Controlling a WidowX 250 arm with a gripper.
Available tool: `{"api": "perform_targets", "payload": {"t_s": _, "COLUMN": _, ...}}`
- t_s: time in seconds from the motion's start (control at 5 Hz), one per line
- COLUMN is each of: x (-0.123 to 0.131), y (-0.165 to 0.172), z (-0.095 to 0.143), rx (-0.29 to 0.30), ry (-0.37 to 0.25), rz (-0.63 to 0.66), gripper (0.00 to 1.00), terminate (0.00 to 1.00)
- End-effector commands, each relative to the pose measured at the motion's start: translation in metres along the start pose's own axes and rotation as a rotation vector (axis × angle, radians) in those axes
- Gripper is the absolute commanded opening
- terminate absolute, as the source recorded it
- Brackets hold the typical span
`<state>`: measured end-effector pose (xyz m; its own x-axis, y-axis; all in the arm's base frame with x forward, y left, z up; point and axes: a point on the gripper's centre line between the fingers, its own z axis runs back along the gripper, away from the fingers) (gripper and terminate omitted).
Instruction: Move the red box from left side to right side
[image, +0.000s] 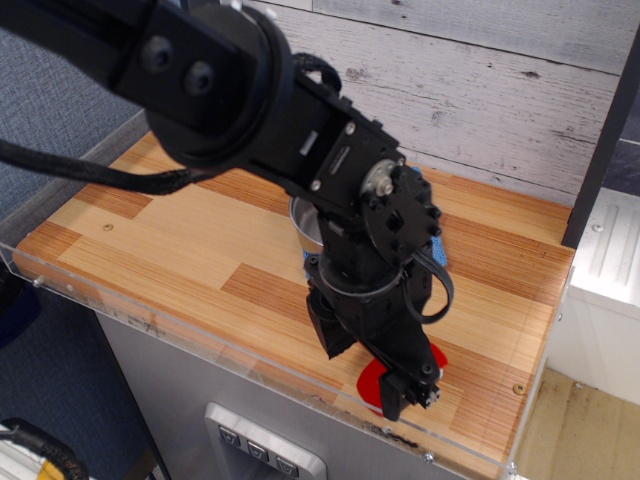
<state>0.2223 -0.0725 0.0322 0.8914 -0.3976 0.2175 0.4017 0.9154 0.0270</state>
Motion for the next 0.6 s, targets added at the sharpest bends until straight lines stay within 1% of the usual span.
{"api": "perform_targets", "payload": {"t_s": 0.0, "x": 0.0125, "y": 0.0025, "z": -0.0097, "rx": -0.001, "ry": -0.012, "rz": -0.006, "gripper": 1.0, "terminate": 0.0}}
{"api": "perform_targets", "payload": {"t_s": 0.2, "x": 0.0124, "y": 0.0007, "z": -0.0154, "rx": -0.005, "ry": -0.007, "rz": -0.013, "gripper": 1.0, "terminate": 0.0}}
{"api": "perform_targets", "payload": {"t_s": 0.4, "x": 0.0094, "y": -0.0016, "z": -0.0171, "rx": -0.002, "ry": 0.001, "rz": -0.017, "gripper": 0.0, "terminate": 0.0}}
